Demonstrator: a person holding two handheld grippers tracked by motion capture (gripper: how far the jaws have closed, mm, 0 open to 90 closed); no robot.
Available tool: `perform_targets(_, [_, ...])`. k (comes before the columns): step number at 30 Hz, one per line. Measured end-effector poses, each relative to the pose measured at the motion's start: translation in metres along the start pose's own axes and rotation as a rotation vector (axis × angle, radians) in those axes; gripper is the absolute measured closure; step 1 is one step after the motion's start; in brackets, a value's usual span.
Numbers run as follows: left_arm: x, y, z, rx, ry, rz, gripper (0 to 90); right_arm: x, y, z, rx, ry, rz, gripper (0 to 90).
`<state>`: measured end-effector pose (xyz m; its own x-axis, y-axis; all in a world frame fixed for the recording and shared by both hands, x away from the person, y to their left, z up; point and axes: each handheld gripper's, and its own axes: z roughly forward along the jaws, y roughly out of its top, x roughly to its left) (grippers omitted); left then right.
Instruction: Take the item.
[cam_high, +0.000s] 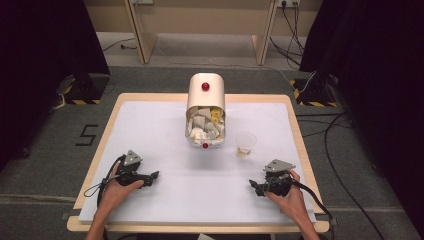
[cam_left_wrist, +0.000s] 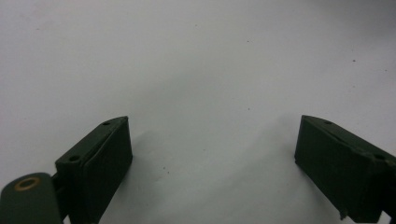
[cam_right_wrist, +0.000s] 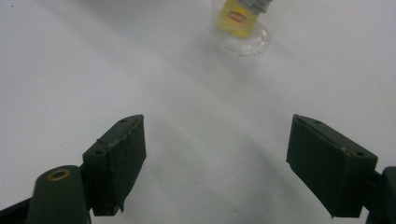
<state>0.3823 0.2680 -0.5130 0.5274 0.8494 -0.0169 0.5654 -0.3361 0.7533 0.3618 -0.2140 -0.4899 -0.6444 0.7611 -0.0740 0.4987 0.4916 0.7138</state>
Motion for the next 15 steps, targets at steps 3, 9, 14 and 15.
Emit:
perform_targets(3, [-0.0001, 0.0, 0.0, 0.0, 0.001, 0.0, 10.0, -0.0009, -0.0033, -0.0013, 0.003, 0.0, 0.011, 20.3])
perform_targets(9, [-0.0001, 0.0, 0.0, 0.0, 0.001, 0.0, 10.0, 0.0027, -0.0063, -0.0032, 0.019, 0.003, 0.001, 19.9])
perform_targets(14, [0.0, 0.0, 0.0, 0.0, 0.0, 0.0, 9.9, 0.0063, -0.0094, -0.0044, 0.042, 0.008, -0.009, 19.4])
perform_targets(15, [0.0, 0.0, 0.0, 0.0, 0.0, 0.0, 10.0, 0.0063, -0.0094, -0.0044, 0.042, 0.008, -0.009, 19.4])
